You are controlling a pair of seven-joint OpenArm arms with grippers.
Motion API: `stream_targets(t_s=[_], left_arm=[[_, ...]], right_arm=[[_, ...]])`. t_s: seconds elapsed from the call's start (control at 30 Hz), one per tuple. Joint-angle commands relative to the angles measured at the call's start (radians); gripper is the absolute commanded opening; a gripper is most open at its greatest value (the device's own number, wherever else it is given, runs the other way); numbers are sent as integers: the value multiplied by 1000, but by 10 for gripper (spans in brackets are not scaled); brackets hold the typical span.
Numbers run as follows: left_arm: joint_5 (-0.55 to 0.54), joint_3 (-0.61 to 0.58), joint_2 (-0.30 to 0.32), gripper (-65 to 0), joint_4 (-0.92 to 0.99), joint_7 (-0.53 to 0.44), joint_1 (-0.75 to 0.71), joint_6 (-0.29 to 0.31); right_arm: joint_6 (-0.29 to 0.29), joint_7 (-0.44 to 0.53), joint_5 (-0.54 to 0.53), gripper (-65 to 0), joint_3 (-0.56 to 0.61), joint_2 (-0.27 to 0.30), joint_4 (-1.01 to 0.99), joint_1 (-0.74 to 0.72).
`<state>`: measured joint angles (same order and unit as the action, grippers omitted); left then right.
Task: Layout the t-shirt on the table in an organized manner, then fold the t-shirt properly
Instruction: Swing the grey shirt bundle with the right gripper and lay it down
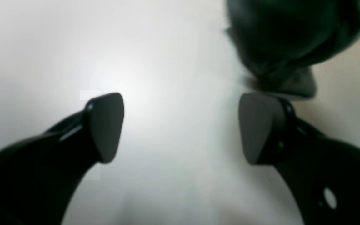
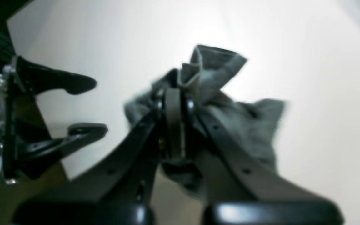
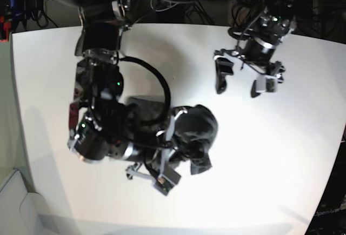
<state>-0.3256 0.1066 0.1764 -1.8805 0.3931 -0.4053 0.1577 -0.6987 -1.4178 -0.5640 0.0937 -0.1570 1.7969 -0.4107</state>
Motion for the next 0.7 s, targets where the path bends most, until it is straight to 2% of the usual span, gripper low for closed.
stream_targets(t_s=[0.0,0.1,0.23,0.33,0.4,0.43,0.5,0.67], left_arm=[[-10,29,7,-92,-46,-35,-11,12],[-10,132,7,-92,-77,-35,-70,15],[-10,242,-7,-92,-75,-32,-90,133],[-4,318,-58,-92,-78,-26,-91,210],[0,356,-90,-92,-80,-24,-91,239],[0,367,-99,-92,-80,-24,-88,248],[0,367,-105,-92,-81,-24,-86,251],[-7,364,-110,-92,-81,-24,-83,247]], right_arm=[[1,24,-18,-650,34,0,14,-44],[1,70,-69,-650,85,0,11,-58],[1,84,-164,-650,59,0,-32,-52],[1,84,-224,-650,7,0,-27,-7],[1,88,-233,-650,-53,0,-30,26],[1,101,-230,-650,-87,0,-33,45],[1,145,-232,-650,-160,38,-52,94],[1,243,-228,-650,-228,103,-228,149]])
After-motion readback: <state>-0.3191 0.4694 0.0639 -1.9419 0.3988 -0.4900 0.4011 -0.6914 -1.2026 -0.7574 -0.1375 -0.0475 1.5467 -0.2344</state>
